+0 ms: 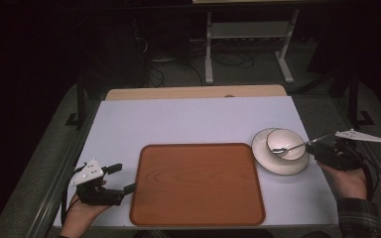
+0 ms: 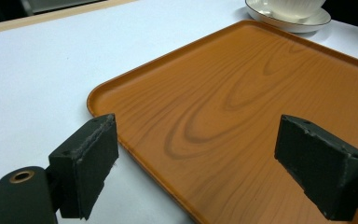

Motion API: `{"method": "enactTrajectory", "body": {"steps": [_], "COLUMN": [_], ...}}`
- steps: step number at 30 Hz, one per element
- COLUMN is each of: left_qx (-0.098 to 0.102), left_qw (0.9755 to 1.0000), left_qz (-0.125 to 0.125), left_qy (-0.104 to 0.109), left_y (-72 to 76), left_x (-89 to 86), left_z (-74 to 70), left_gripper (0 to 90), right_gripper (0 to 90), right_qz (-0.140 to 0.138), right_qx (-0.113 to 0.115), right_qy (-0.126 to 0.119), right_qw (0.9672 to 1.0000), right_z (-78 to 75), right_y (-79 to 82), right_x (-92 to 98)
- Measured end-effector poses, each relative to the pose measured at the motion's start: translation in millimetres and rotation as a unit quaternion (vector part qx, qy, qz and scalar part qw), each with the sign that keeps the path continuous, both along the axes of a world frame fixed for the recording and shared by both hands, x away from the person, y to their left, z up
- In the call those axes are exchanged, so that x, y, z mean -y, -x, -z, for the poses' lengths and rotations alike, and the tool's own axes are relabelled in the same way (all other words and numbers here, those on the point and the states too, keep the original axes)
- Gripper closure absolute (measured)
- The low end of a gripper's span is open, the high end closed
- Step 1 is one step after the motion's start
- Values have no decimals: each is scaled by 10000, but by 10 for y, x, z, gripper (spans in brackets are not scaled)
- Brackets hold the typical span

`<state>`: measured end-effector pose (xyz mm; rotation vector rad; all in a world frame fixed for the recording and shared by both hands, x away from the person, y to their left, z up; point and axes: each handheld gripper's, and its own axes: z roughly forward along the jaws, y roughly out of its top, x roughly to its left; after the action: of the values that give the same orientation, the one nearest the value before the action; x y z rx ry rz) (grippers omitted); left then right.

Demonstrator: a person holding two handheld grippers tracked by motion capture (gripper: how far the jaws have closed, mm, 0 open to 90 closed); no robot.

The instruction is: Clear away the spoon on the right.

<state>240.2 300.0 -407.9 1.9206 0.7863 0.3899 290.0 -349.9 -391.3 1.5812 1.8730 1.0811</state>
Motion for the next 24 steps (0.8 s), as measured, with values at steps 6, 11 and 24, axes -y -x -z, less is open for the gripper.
{"method": "enactTrajectory", "body": {"steps": [6,11,24], "left_qx": [-2,-6,-9], "left_qw": [10000,10000,10000], "left_qz": [-10,-20,-53], "left_qy": [-1,-12,-29], "left_y": [-1,-1,9], "left_x": [0,-1,-10], "left_z": [3,6,9], "left_gripper": [131,131,131], "right_gripper": [558,553,573], "right_qz": [149,153,138], "right_qx": [-49,-41,9], "right_qy": [-120,-229,-546], "right_qw": [9998,9996,9984], "right_z": [70,108,216], "right_y": [-63,-121,-348], "right_x": [83,103,81]}}
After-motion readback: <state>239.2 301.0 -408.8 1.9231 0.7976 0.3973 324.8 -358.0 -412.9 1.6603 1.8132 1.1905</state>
